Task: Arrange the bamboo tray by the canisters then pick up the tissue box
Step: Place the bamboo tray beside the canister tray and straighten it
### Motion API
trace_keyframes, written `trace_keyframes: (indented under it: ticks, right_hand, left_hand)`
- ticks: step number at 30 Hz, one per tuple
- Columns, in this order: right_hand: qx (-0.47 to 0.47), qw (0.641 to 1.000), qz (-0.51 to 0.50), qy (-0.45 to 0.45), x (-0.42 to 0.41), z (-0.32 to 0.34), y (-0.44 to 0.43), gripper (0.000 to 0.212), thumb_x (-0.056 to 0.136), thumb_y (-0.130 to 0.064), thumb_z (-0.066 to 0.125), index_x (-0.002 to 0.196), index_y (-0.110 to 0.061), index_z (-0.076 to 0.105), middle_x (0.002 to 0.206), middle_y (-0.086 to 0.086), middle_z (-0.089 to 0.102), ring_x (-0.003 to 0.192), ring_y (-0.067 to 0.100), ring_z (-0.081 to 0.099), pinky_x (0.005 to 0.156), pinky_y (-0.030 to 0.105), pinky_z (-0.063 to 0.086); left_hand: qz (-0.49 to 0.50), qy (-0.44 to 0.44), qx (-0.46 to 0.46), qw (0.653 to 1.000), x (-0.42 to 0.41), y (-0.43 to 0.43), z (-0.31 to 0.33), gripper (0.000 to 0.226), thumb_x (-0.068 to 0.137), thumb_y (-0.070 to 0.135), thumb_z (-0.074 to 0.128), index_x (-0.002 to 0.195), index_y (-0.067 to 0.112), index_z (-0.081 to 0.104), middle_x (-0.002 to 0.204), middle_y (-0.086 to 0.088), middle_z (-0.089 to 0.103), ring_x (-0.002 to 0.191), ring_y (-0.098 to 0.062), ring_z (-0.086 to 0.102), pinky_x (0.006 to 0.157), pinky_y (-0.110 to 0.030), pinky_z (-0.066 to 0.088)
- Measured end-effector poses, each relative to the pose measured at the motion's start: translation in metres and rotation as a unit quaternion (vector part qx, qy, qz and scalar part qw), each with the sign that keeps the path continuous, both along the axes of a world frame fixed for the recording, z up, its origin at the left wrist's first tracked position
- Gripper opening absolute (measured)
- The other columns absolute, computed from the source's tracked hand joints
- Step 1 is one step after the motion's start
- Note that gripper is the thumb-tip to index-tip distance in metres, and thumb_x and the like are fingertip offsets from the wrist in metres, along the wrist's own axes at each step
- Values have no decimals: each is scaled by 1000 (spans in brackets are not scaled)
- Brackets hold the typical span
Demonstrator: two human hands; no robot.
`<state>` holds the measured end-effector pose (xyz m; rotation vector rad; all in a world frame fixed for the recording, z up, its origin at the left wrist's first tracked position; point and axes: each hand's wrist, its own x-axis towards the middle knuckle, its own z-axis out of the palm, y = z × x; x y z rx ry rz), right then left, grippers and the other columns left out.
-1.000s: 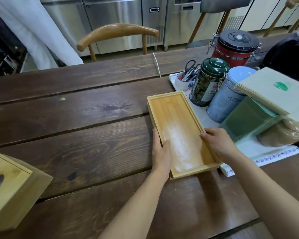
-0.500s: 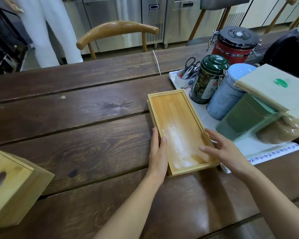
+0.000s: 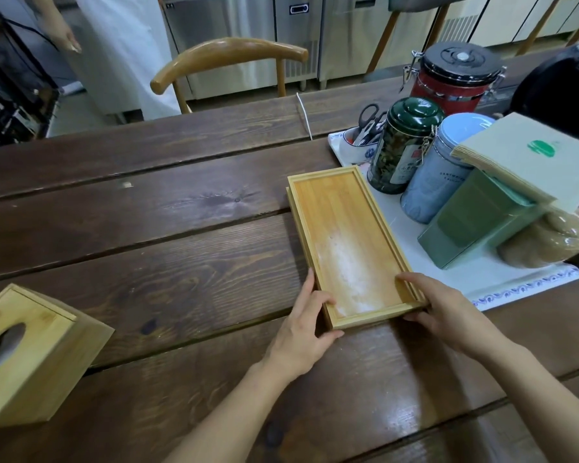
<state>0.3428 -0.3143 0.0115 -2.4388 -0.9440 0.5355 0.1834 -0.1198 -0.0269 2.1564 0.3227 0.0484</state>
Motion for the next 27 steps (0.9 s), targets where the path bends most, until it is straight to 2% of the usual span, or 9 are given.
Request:
trace_keyframes:
  ticks: [3, 5, 9, 14, 17, 19, 22, 25, 27]
  right_hand:
    - [0, 1000, -2, -21, 0, -3, 0, 61, 72, -1, 70, 123, -25, 46, 95, -9, 53, 74, 12, 46, 62, 16, 28]
    - [1, 1000, -6, -30, 1, -4, 0, 61, 72, 1, 68, 123, -25, 46, 86, -7, 54, 70, 12, 46, 59, 18, 27]
    - [-8, 999, -6, -39, 2, -6, -1, 61, 73, -2, 69, 124, -25, 45, 84, -5, 55, 70, 15, 46, 58, 21, 27]
    - [0, 999, -7, -42, 3, -7, -2, 62, 73, -3, 70, 125, -25, 45, 97, 3, 63, 74, 15, 47, 62, 22, 31]
    - [38, 999, 11, -33, 0, -3, -3, 63, 71, -11, 76, 127, -19, 48, 114, 2, 57, 93, 14, 51, 75, 20, 39]
    - [53, 997, 24, -42, -2, 0, -3, 62, 68, -18, 78, 124, -13, 53, 117, 6, 57, 100, 22, 56, 81, 28, 48]
    - [66, 997, 14, -50, -4, 5, -1, 55, 66, -16, 79, 118, -12, 59, 110, 9, 61, 89, 30, 61, 80, 37, 52]
    - [70, 996, 11, -49, -3, 5, -1, 52, 67, -12, 78, 116, -12, 60, 108, 6, 62, 89, 25, 60, 80, 30, 49]
    - [71, 997, -1, -38, -2, 4, -2, 53, 68, -12, 78, 117, -13, 59, 109, 1, 61, 90, 20, 58, 79, 26, 46]
  left_hand:
    - [9, -6, -7, 1000, 0, -2, 1, 36, 82, 23, 69, 108, 30, 44, 151, 17, -5, 131, 1, 14, 104, -20, 20]
    - [19, -14, -3, 1000, 1, -4, 0, 35, 82, 23, 69, 106, 31, 44, 151, 16, -2, 131, 1, 15, 104, -20, 20]
    - [19, -17, 1, 1000, 2, -3, -1, 35, 82, 23, 69, 104, 31, 44, 155, 13, 1, 130, 1, 17, 102, -20, 24]
    - [25, -18, -4, 1000, 3, -4, 0, 34, 82, 22, 69, 105, 30, 44, 160, 3, 6, 131, -1, 15, 105, -22, 24]
    - [25, -15, -3, 1000, 2, -4, 0, 35, 82, 24, 68, 106, 31, 44, 160, 3, 5, 132, -1, 14, 105, -22, 19]
    - [21, -18, -8, 1000, 1, -4, 1, 33, 82, 28, 68, 105, 32, 45, 160, 2, 5, 134, -1, 11, 106, -21, 16]
    - [13, -29, -12, 999, 0, -4, 2, 23, 84, 33, 65, 100, 31, 49, 159, 3, 5, 136, 0, 8, 103, -10, 12]
    - [16, -47, -5, 999, 0, -5, 0, 18, 85, 29, 64, 98, 25, 51, 155, 7, 4, 137, -2, 9, 94, 4, 9]
    - [17, -51, -2, 999, 0, -6, 0, 18, 86, 27, 64, 98, 22, 52, 156, 5, 5, 138, -4, 9, 94, 5, 9]
